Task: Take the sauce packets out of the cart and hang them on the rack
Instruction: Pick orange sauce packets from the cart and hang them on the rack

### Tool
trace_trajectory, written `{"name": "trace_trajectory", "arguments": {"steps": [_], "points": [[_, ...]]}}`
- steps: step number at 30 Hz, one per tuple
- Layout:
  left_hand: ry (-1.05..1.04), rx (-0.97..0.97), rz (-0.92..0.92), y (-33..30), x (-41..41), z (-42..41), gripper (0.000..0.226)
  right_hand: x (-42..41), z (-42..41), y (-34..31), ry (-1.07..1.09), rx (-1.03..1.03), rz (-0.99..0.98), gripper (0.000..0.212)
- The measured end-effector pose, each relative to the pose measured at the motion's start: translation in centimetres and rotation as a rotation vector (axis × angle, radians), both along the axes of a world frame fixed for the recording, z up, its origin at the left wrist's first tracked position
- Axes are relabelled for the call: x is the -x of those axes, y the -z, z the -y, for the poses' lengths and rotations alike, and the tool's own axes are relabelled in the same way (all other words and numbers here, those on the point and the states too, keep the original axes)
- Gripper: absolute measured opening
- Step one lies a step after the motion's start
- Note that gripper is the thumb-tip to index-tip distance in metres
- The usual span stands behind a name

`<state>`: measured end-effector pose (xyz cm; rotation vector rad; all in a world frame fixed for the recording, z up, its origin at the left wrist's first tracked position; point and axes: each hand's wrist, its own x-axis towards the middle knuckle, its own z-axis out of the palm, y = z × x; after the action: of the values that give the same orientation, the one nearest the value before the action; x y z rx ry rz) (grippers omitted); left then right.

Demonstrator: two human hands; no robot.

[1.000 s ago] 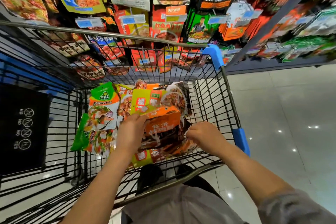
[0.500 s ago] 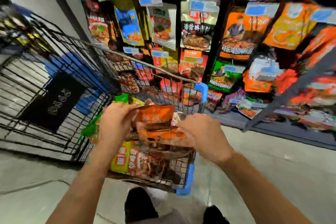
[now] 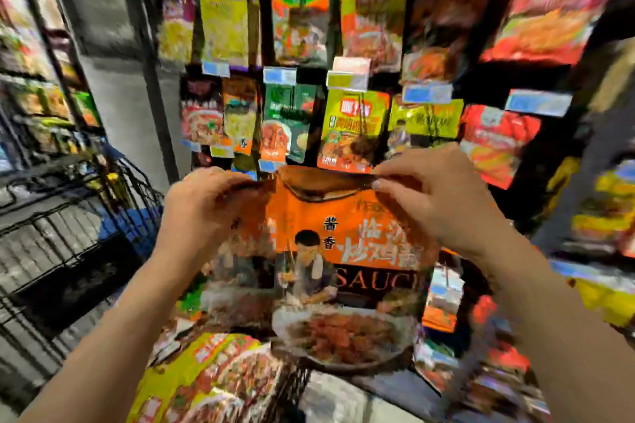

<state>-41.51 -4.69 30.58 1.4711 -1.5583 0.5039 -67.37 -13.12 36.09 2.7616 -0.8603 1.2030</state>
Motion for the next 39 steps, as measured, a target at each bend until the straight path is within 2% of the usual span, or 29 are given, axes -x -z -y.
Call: {"name": "trace_trajectory", "arguments": {"steps": [3,6,10,14,17,21,26,33,39], "points": [[0.030,0.047,-0.028,-1.6,1.9,2.0,0.016,3.2,0.3,-3.4,0.091,0.087,-0.052,0.028],[0.060,0.068,-0.029,-3.2,4.1,4.0,0.015,5.8,0.4,-5.8,0.173,0.159,-0.086,0.026],[0.134,0.122,0.007,-5.5,6.3,7.1,0.014,8.5,1.4,-7.9,0.239,0.133,-0.098,0.014],[0.167,0.141,-0.030,-6.9,8.0,10.3,0.016,9.5,3.2,-8.8,0.313,0.121,-0.085,0.015],[0.154,0.177,0.060,-7.2,7.9,12.7,0.019,9.5,5.3,-9.3,0.365,0.122,-0.088,0.016],[0.156,0.214,0.084,-7.4,6.0,16.2,0.020,8.3,9.2,-10.4,0.342,0.119,-0.136,0.015],[0.179,0.244,0.092,-8.4,3.2,21.2,0.037,5.7,14.4,-11.8,0.305,0.088,-0.089,0.010],[0.091,0.212,0.184,-11.3,1.3,26.4,0.019,3.8,20.4,-14.5,0.321,0.149,-0.008,0.006],[0.069,0.244,0.198,-13.5,0.7,29.3,0.017,3.7,25.5,-18.2,0.281,0.187,0.120,0.011]]}}
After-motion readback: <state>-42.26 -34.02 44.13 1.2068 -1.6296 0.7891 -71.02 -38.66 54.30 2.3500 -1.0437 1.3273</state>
